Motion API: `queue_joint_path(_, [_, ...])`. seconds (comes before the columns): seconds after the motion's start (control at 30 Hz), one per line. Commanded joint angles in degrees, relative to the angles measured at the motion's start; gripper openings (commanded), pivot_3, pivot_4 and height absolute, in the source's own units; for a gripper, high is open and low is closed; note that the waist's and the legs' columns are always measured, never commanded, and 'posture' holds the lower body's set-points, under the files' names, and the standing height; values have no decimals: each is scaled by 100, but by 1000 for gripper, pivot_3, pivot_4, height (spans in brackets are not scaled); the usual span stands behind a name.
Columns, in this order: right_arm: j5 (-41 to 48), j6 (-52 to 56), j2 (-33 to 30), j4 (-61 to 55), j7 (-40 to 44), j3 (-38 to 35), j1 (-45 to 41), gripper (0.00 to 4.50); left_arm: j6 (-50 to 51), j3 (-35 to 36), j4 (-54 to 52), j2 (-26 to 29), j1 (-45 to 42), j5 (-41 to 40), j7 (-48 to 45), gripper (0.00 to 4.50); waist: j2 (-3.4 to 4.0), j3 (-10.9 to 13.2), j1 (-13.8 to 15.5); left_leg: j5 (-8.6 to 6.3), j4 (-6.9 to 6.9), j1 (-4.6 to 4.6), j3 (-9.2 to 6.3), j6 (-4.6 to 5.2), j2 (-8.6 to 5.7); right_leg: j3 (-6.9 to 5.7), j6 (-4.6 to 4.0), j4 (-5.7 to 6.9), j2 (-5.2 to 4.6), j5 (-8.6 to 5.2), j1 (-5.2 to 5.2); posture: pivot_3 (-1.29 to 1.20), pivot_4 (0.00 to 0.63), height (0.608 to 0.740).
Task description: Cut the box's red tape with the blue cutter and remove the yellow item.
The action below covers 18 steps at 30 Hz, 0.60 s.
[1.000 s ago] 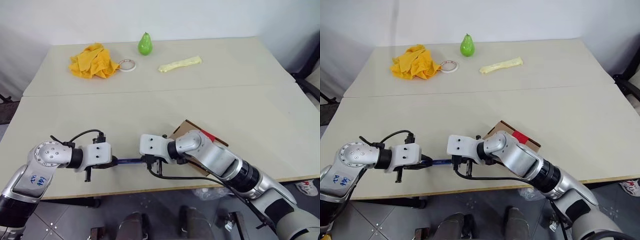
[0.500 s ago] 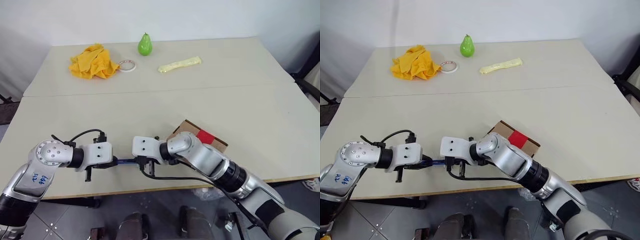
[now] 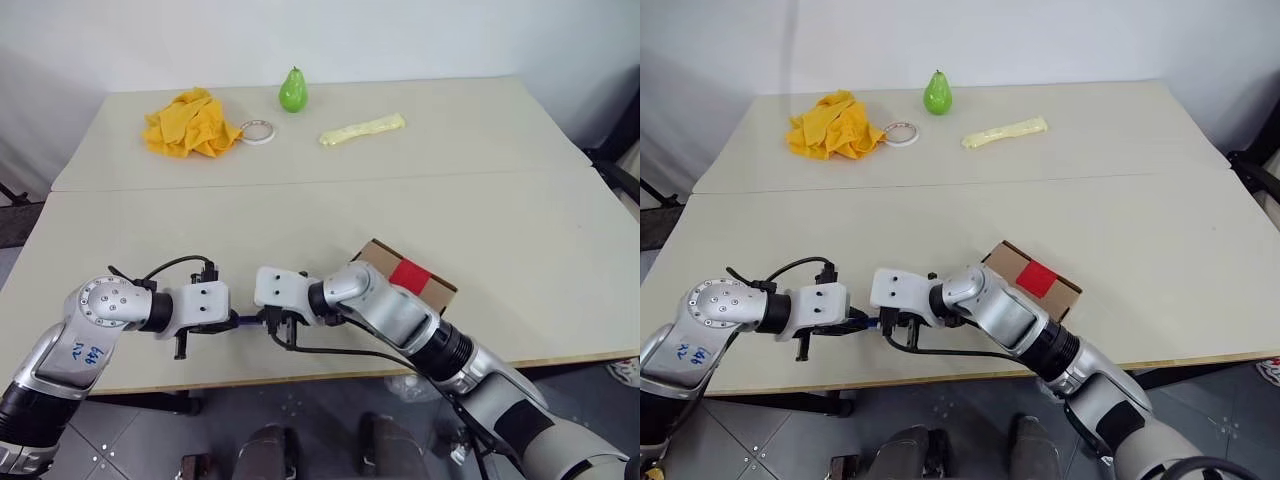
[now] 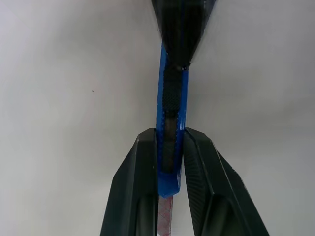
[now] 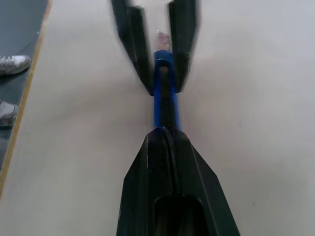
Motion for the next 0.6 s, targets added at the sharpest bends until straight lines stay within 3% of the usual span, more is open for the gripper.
queue_joint_path(0.03, [420,534,-287,-744,102,-880,-172,38,-402,-165,265,-206,-6,144,241,421,0,0,11,0,0,-1,-2,1,0,0,0,-2,0,0,0,0,150,740])
queue_joint_path(0.27, [1425,2160,-1065,-1403,147,-2466,-469,195,-2103,-12,1227,-945,-563,429,1257,421,-7,3,-24,-2,1,-5,-7,3,3,-4,0,-2,-2,1,-1,0,150,740])
queue_joint_path(0.33, [1704,2701,-1147,-1342,92,-2838,-614,583,-2663,20,1533,-1202,-756,502,1599,421,-9,4,-36,-2,1,-7,-7,3,4,-6,0,-1,-1,1,-3,0,150,740])
queue_joint_path(0.6, [2405,4368,-807,-848,-545,-3969,-1332,3286,-4008,117,2460,-1925,-1529,1205,3283,421,-12,5,-166,-3,1,-12,-6,4,5,-13,2,-4,-1,3,-6,0,150,740])
